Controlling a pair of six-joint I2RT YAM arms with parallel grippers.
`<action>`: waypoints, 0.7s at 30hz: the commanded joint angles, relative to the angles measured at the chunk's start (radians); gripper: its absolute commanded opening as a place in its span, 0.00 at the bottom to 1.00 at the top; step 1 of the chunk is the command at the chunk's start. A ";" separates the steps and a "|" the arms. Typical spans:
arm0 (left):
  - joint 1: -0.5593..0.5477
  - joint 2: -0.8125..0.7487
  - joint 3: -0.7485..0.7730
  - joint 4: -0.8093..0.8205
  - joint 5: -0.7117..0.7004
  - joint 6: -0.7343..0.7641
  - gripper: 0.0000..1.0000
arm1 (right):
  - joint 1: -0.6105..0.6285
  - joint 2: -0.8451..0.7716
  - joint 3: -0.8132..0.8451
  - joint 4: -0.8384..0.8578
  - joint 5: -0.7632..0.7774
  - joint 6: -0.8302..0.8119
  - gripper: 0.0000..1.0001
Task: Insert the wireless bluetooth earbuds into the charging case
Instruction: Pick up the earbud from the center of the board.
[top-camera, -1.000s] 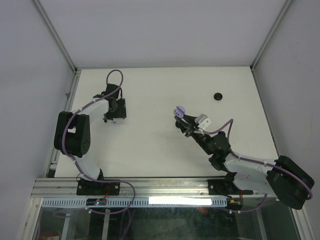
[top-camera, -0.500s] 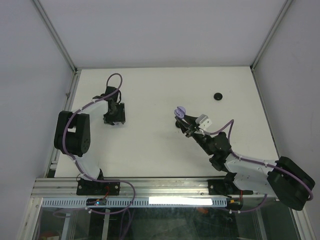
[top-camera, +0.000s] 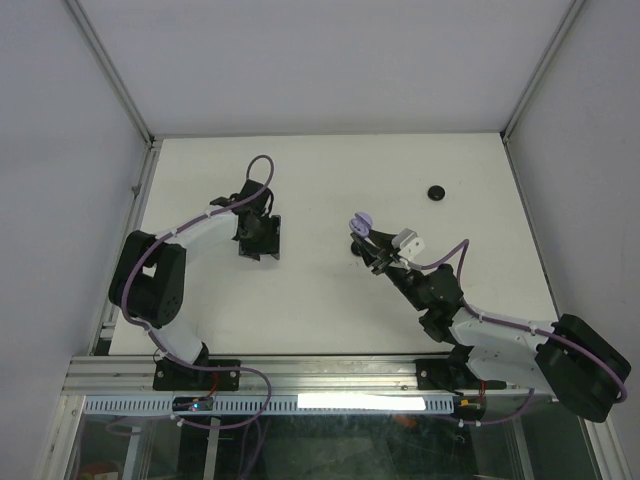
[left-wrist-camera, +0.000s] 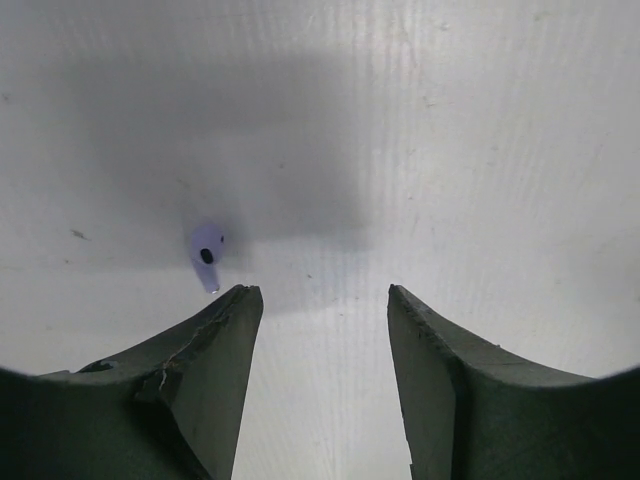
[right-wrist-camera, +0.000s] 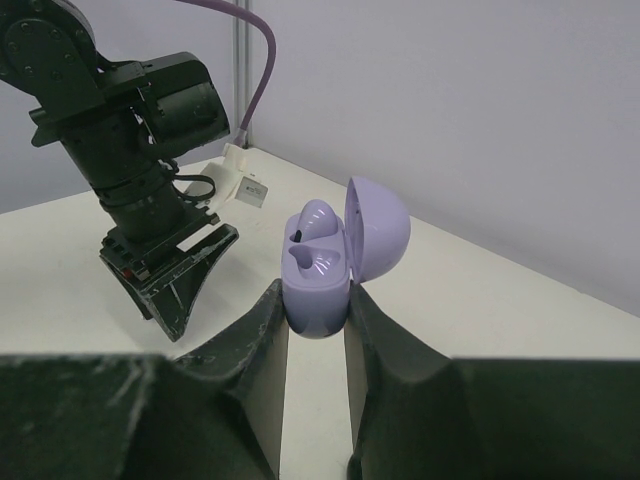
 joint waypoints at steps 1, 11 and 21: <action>-0.014 -0.075 0.059 0.000 0.039 -0.065 0.55 | -0.003 -0.034 0.014 0.022 0.014 -0.003 0.00; -0.006 -0.065 0.100 -0.083 -0.204 0.000 0.54 | -0.003 -0.030 0.011 0.012 0.012 0.000 0.00; 0.015 0.097 0.172 -0.094 -0.198 0.068 0.43 | -0.003 -0.051 0.005 -0.009 0.017 0.000 0.00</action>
